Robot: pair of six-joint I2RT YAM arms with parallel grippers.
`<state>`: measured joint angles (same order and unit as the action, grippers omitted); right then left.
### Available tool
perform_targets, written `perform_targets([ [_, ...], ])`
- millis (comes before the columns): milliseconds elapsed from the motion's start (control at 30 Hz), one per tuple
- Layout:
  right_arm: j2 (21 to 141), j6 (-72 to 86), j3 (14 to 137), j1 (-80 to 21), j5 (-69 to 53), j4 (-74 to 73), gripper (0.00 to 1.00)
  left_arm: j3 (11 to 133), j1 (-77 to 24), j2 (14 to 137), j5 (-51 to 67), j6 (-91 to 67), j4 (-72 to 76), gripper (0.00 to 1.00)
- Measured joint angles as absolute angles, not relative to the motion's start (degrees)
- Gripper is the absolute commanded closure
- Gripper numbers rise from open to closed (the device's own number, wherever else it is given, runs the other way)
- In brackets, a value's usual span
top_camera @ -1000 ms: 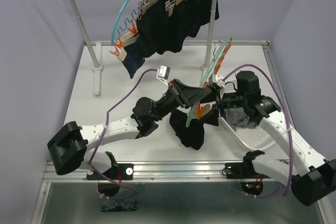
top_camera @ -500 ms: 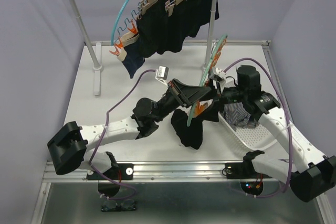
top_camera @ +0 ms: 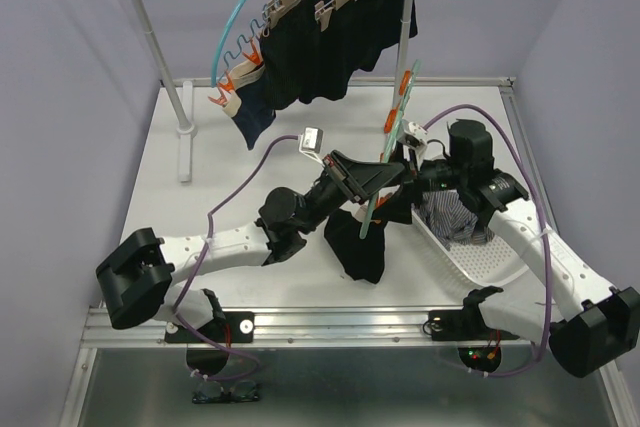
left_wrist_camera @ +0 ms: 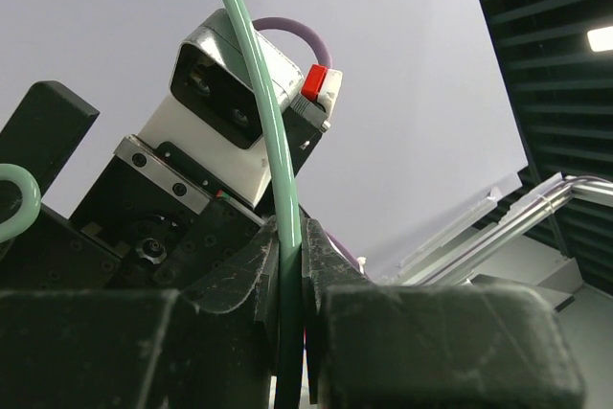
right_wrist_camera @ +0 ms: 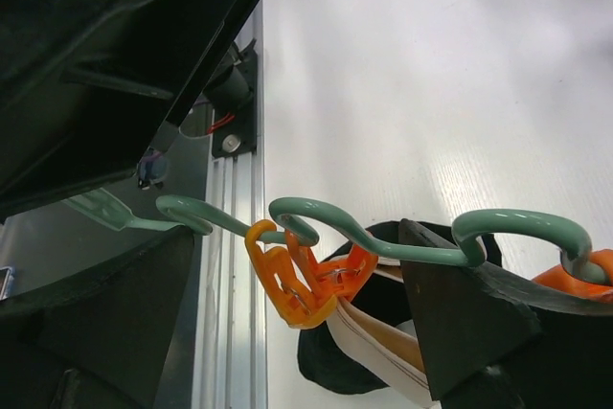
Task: Remove the underwear clipped to the hanger
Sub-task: Remove the underwear from the hanger.
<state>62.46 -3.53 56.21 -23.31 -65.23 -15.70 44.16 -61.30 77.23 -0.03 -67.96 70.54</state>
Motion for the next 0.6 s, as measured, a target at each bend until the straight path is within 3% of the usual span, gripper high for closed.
perform_targets([
  [600,61.08,-10.15,52.8,-23.24,-67.44,-13.04,0.02,44.99,-62.17,77.93,-0.32,-68.45,70.5,1.0],
])
